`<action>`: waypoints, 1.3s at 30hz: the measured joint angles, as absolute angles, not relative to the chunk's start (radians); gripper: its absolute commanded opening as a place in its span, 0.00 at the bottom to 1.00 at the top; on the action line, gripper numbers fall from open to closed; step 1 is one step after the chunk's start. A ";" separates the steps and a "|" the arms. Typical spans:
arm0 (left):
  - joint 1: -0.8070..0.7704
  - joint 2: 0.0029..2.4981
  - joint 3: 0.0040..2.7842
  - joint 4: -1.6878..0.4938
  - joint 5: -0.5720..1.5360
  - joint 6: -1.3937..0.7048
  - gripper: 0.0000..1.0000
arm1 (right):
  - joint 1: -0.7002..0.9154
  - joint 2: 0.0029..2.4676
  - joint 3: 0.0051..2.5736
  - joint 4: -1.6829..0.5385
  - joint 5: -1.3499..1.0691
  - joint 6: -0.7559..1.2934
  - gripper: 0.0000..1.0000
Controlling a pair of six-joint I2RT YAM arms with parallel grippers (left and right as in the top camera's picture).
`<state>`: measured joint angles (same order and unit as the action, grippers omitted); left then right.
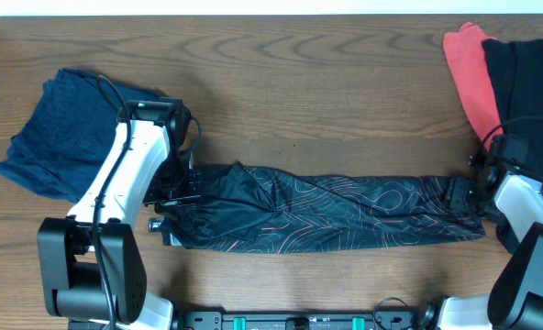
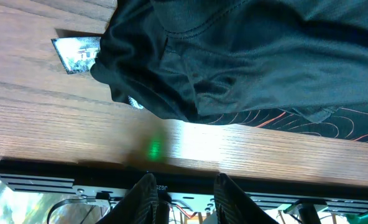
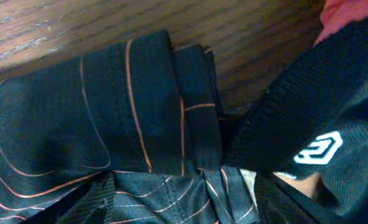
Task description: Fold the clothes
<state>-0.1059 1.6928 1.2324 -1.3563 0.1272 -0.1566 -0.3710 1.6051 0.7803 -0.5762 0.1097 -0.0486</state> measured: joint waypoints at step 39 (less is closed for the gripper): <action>-0.106 1.693 1.232 -1.330 0.127 -0.157 0.33 | -0.408 1.614 0.801 -0.659 -0.027 -0.064 0.01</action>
<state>-0.1059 1.6928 1.2324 -1.3304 0.1272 -0.1566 -0.4084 1.6138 0.8013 -0.6590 -0.0265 -0.0635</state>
